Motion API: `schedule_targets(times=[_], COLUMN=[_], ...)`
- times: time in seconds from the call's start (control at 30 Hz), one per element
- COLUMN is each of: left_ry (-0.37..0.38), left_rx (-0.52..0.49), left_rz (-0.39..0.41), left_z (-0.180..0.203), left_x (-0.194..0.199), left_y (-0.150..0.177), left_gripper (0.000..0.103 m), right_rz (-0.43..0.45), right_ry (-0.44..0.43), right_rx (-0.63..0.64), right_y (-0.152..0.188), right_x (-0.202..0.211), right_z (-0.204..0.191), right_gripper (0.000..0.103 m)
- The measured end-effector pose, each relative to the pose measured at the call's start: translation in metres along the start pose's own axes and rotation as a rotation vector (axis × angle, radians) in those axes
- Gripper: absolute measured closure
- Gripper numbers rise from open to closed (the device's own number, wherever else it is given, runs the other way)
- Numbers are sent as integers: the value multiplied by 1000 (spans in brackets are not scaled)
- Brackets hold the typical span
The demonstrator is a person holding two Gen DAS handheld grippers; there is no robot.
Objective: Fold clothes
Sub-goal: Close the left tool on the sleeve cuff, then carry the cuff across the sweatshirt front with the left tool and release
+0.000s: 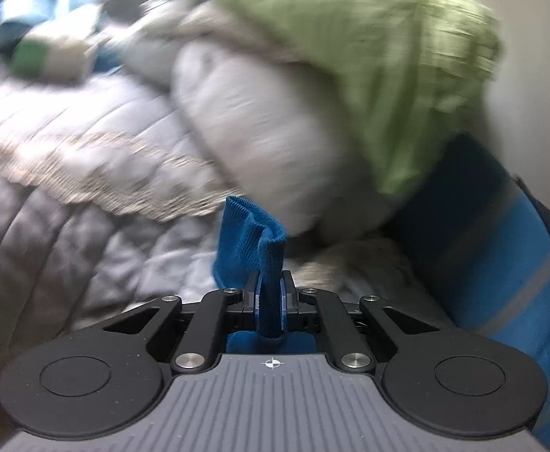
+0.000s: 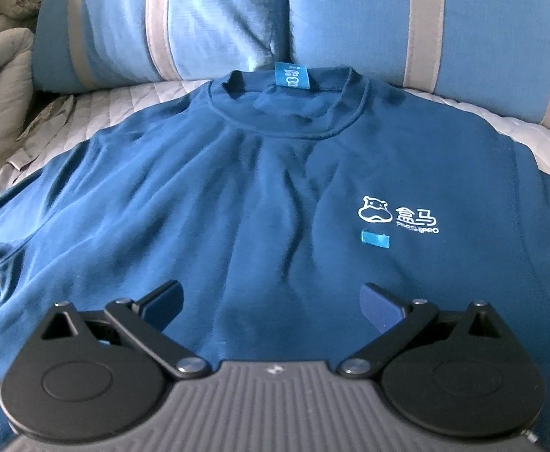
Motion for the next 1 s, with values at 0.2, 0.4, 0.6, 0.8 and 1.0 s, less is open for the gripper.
schedule_targets(times=[0.2,0.4,0.6,0.8,1.0], left_ry=[116,203,269,336,411], left_rx=[-195,-253,-290,-337,-374], left_rz=[42,26,-13,-46,-65], left_z=[73,125,165,201,234], left_x=[7,4,-4,-6,-4], left_y=[-4,3,11,21,29], left_gripper=[94,94,94,94,94], right_rz=[12,20,21,24,24], right_ry=[-3,-2,-9,-19,-35], right_rx=[23,26,3,-6,-16], right_y=[-2,-1,-2,-3,-5], right_x=[1,1,1,2,2], right_z=[-4,-4,0,0,-2], right_gripper=[0,0,0,0,0])
Point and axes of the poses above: each gripper's, at about its wrist camera, not at the fingertips, and x roughly against the way its jaws point, z to its right, y to its underside, the point moved 4 cm from there along -x, roughly the way its jaws point, and after that the axes turned 13 degrees about z, right-handed, at the moved point
